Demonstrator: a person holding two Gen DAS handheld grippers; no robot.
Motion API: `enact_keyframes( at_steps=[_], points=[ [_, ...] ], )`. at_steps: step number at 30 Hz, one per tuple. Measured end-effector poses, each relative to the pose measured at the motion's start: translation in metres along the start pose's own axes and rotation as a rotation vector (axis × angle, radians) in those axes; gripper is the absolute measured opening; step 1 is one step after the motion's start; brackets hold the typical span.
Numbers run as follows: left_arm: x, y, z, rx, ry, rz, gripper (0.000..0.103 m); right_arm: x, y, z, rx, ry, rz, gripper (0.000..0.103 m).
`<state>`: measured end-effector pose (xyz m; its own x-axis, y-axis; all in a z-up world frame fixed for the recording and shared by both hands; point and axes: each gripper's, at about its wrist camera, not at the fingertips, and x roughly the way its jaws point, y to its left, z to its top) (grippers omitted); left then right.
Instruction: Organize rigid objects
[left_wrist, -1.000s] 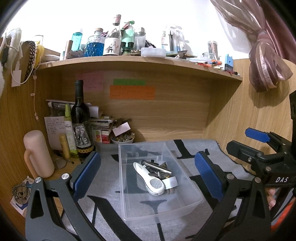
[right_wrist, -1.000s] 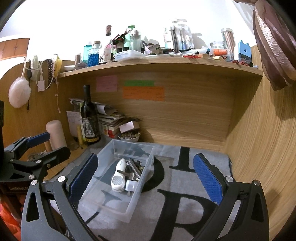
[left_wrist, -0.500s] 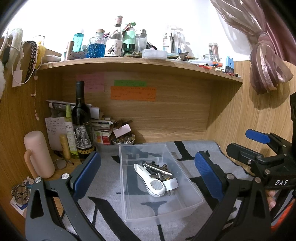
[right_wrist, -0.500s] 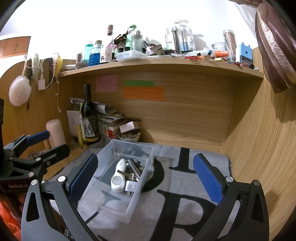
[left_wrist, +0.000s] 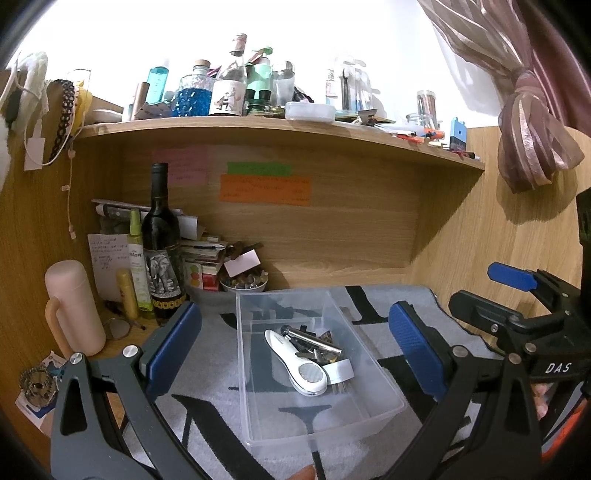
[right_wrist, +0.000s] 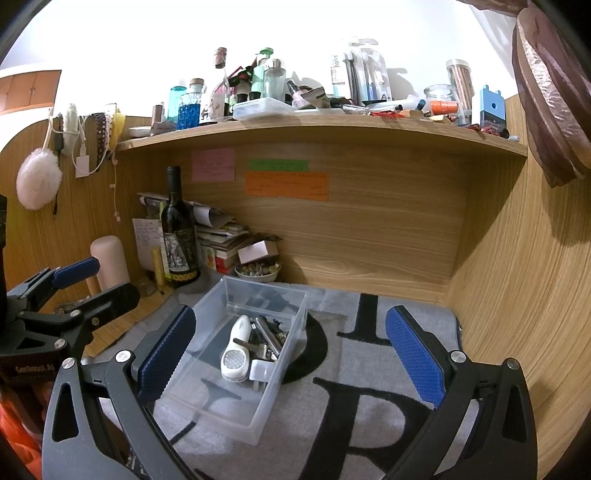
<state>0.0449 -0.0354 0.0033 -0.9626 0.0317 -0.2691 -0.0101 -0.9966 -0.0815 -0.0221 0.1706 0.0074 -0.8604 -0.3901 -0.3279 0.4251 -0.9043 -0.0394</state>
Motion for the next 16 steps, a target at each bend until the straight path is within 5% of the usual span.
enact_keyframes(
  at_steps=[16],
  points=[
    [0.009,0.003,-0.001,-0.009,0.026,-0.009,0.103,0.009,-0.012,-0.002,-0.022,0.017,0.037,0.103]
  ],
)
